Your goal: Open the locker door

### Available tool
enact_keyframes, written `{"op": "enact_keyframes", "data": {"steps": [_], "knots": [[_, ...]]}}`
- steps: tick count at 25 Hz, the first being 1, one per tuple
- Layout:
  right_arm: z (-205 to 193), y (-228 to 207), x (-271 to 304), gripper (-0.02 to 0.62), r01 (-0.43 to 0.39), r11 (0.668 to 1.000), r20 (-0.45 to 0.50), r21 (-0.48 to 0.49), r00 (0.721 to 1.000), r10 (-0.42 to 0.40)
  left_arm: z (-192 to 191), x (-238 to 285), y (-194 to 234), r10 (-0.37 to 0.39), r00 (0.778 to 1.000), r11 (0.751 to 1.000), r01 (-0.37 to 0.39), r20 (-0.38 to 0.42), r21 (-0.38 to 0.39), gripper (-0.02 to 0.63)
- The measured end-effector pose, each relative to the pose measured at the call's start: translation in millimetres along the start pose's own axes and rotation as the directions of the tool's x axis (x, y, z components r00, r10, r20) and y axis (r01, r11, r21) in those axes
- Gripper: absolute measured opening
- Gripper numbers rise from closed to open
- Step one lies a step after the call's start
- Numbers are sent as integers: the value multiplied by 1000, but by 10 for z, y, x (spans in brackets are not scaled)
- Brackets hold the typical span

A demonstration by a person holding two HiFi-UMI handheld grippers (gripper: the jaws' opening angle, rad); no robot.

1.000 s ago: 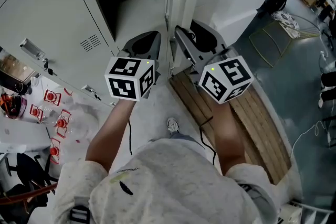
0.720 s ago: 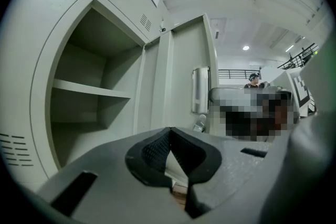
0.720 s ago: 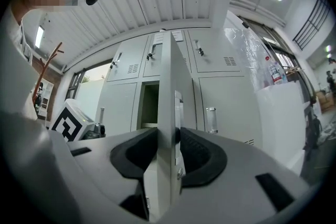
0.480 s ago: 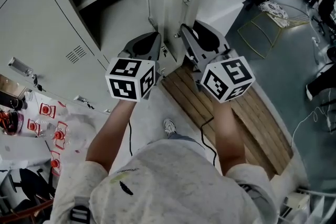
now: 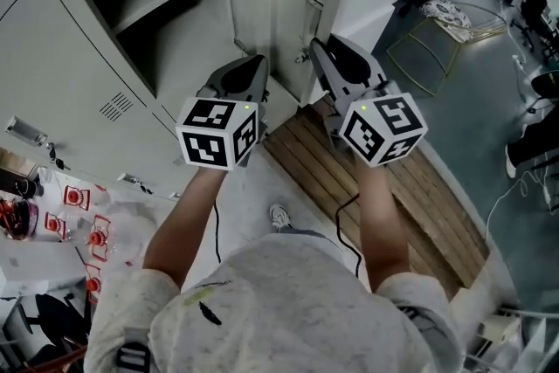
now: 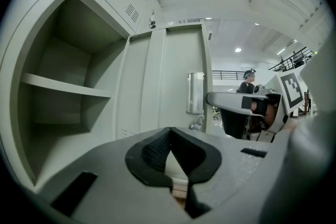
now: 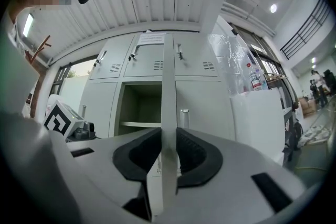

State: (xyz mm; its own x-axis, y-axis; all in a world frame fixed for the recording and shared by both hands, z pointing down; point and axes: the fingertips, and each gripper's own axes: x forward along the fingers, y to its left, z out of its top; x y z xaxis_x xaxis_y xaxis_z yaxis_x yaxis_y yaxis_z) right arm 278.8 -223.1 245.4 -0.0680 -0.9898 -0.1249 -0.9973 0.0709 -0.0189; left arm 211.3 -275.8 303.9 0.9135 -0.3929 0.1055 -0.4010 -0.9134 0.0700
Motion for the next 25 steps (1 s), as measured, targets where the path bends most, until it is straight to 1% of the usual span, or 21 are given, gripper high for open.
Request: {"op": "enact_keyframes", "data": {"steps": [10,25], "knots": [[8,-332,24,83,45,999,2,0,999,-45,14,206,-27,-15,1000,1000,15,-5,5,6],[17,-338,7,83,82,996,-11,-21,997,-82,17,165,-23,-16,1000,1000,16,-5,-3,6]]}}
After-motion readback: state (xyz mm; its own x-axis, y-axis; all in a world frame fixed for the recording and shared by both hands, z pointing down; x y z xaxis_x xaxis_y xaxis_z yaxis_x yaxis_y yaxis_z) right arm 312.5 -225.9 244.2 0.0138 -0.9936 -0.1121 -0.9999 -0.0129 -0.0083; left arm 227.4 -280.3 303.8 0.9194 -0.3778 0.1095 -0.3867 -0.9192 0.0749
